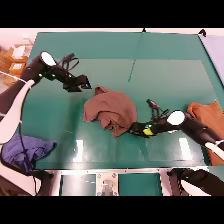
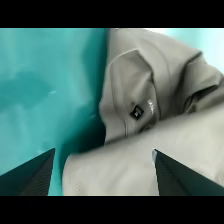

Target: Fold the shirts.

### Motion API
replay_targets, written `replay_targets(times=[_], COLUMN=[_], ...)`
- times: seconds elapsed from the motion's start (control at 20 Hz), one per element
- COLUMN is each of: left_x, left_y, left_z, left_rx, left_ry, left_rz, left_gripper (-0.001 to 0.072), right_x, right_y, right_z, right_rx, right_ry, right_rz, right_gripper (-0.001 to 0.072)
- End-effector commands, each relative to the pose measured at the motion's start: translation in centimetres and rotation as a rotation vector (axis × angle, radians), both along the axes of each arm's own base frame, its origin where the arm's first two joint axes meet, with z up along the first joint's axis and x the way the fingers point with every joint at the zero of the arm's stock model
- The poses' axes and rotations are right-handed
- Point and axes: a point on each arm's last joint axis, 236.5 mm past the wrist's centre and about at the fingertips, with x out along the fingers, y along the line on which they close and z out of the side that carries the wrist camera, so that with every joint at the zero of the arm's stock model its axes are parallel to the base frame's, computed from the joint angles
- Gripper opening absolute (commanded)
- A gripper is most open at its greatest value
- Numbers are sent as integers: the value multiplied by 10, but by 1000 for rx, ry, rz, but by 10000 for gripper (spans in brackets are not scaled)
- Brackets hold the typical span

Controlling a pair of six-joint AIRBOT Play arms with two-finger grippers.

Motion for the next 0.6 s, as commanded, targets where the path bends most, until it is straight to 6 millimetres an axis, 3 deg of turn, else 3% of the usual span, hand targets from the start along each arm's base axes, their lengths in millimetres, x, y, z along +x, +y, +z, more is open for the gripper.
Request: replay_targets(times=[0.0,0.25,0.3,0.35,0.4,0.45,0.5,0.55], left_x=[2,-11,-11,-11,-11,-11,-13,-19], left_y=[-19,-8,-5,-4,-5,-6,-7,-11], left_z=[-29,-58,-60,-61,-61,-60,-59,-56], left_rx=[-112,-43,-27,-25,-25,-29,-36,-57], left_ry=[54,104,102,101,101,103,106,107], left_rz=[-4,-54,-58,-59,-59,-60,-69,-107], left_gripper=[717,717,715,698,698,678,470,315], right_x=[18,30,32,33,35,35,34,34], right_y=[39,52,53,54,54,52,50,47], right_z=[-13,-34,-35,-34,-32,-32,-32,-32], right_rx=[42,19,18,16,15,16,15,11], right_ry=[-74,-30,-30,-45,-62,-58,-48,-41], right_rz=[-65,-63,-61,-44,-24,-17,-17,-13], right_gripper=[499,492,417,116,15,16,16,15])
